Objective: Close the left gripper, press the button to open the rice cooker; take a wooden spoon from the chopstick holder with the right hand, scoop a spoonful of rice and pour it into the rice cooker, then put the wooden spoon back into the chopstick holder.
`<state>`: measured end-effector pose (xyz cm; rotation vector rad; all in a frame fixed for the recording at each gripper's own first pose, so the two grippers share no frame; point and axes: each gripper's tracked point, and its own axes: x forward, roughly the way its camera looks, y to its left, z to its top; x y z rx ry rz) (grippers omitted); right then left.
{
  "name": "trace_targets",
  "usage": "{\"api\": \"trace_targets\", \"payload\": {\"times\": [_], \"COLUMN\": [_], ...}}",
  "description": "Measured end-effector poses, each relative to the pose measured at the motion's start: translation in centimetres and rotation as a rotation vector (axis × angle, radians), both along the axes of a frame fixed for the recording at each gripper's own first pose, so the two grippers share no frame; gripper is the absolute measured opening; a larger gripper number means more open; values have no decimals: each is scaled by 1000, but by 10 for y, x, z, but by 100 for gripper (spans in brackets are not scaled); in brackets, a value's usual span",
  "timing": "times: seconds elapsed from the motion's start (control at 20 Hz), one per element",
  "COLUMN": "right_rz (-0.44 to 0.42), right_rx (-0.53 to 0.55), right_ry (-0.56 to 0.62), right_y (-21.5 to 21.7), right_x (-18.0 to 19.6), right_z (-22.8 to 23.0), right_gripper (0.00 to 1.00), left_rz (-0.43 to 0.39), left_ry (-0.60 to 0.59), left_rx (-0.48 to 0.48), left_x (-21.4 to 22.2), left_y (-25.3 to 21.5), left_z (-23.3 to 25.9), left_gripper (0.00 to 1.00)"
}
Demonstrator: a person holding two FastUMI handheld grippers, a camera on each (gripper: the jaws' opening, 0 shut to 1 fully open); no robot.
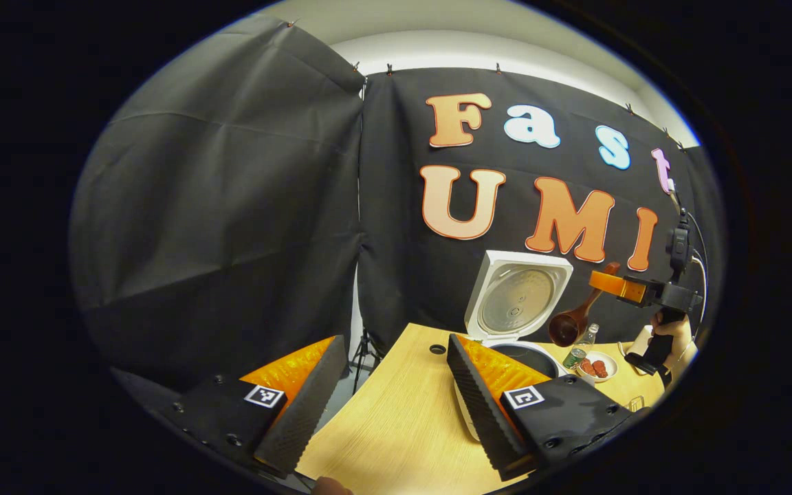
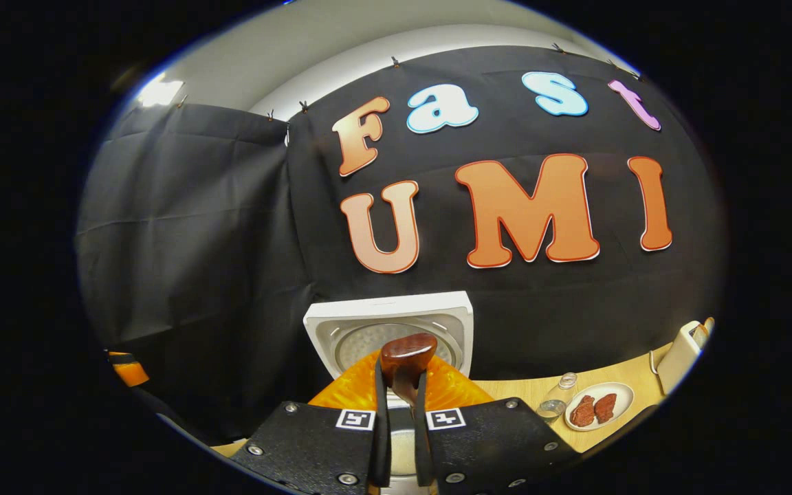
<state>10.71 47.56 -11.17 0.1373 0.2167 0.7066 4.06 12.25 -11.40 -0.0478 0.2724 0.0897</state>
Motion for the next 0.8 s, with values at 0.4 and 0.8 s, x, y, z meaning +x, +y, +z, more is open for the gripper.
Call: {"api": "trace_targets", "payload": {"times": [0.4,0.8], "right_rz": [-82,-214], "right_rx": [53,71], "right_ry": [32,85], "right_y": [-55,-166], "right_x": [9,7], "right_z": [7,-8], "right_gripper": [13,13], "left_rz": [-22,-90], "left_ry": [-26,-50], "left_rx": [-12,-8], "left_x": [-5,-2], "left_y": [-14,-48], "left_z": [10,21], "left_gripper": [100,100]}}
